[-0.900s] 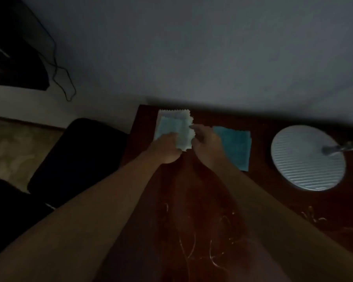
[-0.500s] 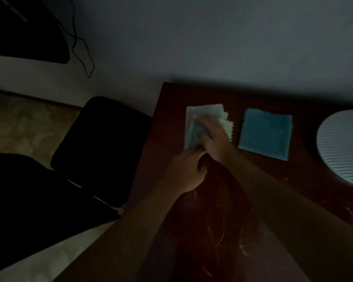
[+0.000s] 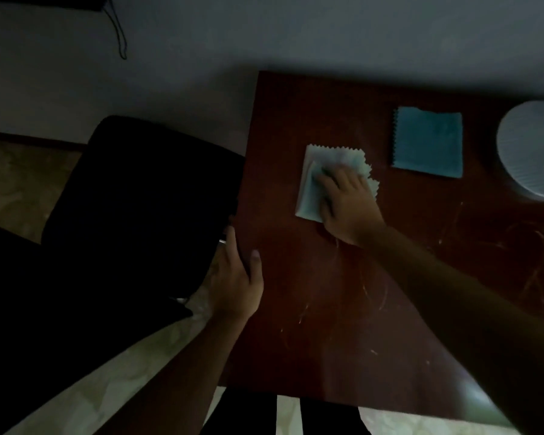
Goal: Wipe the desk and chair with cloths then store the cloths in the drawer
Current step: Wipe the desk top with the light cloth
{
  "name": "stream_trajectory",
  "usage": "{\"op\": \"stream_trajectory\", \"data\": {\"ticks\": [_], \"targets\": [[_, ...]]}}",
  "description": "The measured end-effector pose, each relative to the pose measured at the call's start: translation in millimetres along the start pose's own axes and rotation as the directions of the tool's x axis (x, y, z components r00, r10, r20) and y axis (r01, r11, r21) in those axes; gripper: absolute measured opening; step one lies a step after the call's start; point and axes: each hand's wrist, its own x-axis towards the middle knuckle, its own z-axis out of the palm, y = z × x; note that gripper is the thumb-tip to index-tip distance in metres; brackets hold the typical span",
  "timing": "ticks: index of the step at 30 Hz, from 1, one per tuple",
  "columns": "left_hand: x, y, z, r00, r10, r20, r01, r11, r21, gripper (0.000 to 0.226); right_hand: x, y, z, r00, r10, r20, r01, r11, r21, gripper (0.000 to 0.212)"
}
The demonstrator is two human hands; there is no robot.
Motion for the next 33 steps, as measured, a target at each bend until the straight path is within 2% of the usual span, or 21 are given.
{"op": "stream_trajectory", "data": {"ticks": [2,6,9,14,16,21,23,25,27,29,31,33], "targets": [[2.8,-3.9,1.7,1.0,0.007,-0.015,-0.007,1.0,0.003,0.069,10.5,-1.0,0.4,0.997,-0.016,0.071,0.025,0.993,-0.117,0.065],[2.0,-5.9,0.6,1.0,0.018,-0.013,-0.019,0.999,-0.043,0.068,20.0,-6.4,13.0,0.999,0.017,0.051,-0.019,0.999,0.031,0.068],[2.1,-9.7,2.8,1.0,0.007,-0.016,-0.008,0.997,-0.078,0.066,-1.0,-30.1,22.9,0.998,0.034,0.059,-0.037,0.998,0.048,0.069],[0.4,-11.8,2.5,0.999,-0.021,-0.029,0.017,0.991,-0.13,0.069,-60.8,-70.0,33.9,0.978,-0.111,0.178,0.092,0.989,0.111,0.068],[2.0,-11.7,3.0,0.999,-0.032,-0.036,0.027,0.99,-0.136,0.068,-44.8,-53.6,29.9,0.966,-0.17,0.196,0.148,0.982,0.119,0.063],[3.7,-8.2,0.9,0.997,-0.045,-0.063,0.031,0.978,-0.206,0.061,52.3,-41.8,22.3,0.997,-0.013,0.081,0.004,0.995,0.1,0.057],[2.6,-8.4,0.6,0.995,-0.058,-0.085,0.039,0.977,-0.21,0.064,42.8,-58.2,33.4,0.996,-0.065,0.066,0.059,0.994,0.09,0.057],[2.8,-8.9,0.0,0.991,-0.077,-0.108,0.053,0.976,-0.211,0.066,-0.5,-80.3,42.6,0.98,-0.185,0.078,0.176,0.978,0.112,0.058],[0.7,-8.9,-1.4,0.99,-0.085,-0.11,0.06,0.976,-0.211,0.067,-54.0,-96.4,48.9,0.936,-0.33,0.122,0.313,0.94,0.139,0.056],[-1.3,-9.6,-2.4,0.99,-0.081,-0.119,0.054,0.975,-0.217,0.066,-66.2,-90.3,45.8,0.873,-0.455,0.175,0.431,0.888,0.159,0.051],[-11.3,-15.0,-4.2,0.99,-0.097,-0.108,0.072,0.975,-0.21,0.059,-38.2,-73.5,39.8,0.864,-0.474,0.167,0.45,0.878,0.163,0.05],[-33.0,-23.1,-4.7,0.986,-0.128,-0.104,0.102,0.969,-0.226,0.047,12.7,-55.4,28.8,0.936,-0.343,0.079,0.328,0.932,0.155,0.052]]}}
